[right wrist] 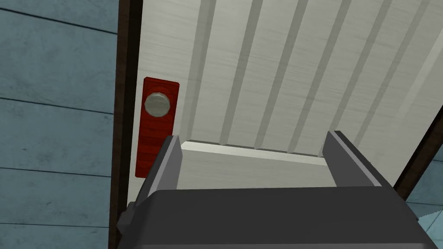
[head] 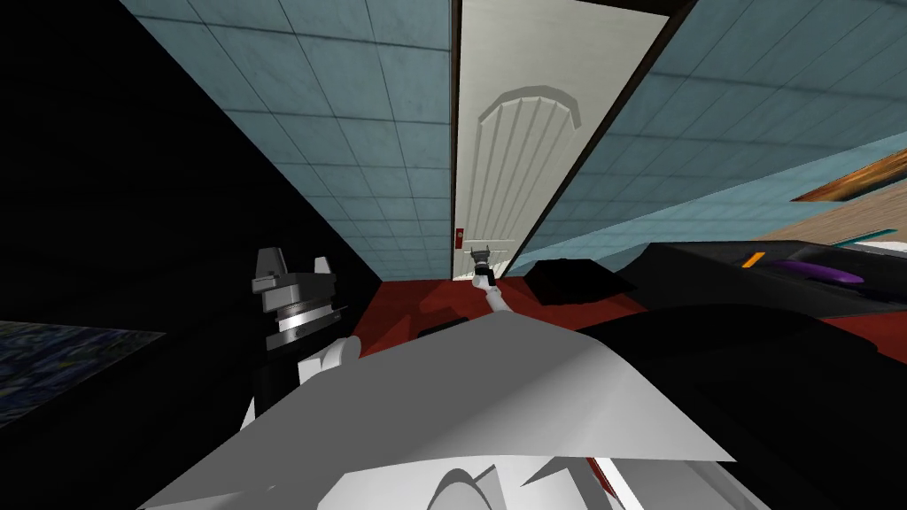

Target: Pull the door open

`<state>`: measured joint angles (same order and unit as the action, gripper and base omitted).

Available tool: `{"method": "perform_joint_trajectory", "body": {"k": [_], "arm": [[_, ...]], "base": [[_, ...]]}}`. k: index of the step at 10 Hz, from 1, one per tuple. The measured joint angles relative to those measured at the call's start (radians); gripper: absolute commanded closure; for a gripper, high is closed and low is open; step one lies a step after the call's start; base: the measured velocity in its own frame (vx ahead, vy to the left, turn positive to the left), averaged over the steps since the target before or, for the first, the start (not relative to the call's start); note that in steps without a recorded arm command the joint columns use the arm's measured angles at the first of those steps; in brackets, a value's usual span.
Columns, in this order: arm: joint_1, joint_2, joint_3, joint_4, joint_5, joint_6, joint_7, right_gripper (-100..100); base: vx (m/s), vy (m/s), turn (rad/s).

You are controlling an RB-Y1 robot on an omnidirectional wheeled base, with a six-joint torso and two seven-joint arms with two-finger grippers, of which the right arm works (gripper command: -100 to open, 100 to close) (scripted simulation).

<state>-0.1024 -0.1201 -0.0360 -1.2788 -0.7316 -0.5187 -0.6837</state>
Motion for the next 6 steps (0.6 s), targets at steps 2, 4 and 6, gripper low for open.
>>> {"method": "perform_joint_trajectory", "body": {"k": [2,4,6], "arm": [[-0.021,-0.005,0.006,0.053,-0.027,-0.003,-0.029,-100],[-0.048,-0.008,0.006,0.102,-0.055,0.000,-0.053,-100],[-0.068,-0.010,0.006,0.140,-0.080,0.006,-0.072,-100]], "base": [[0.095,-0.022,0.111],[0.091,-0.023,0.091],[0.080,-0.030,0.098]]}}
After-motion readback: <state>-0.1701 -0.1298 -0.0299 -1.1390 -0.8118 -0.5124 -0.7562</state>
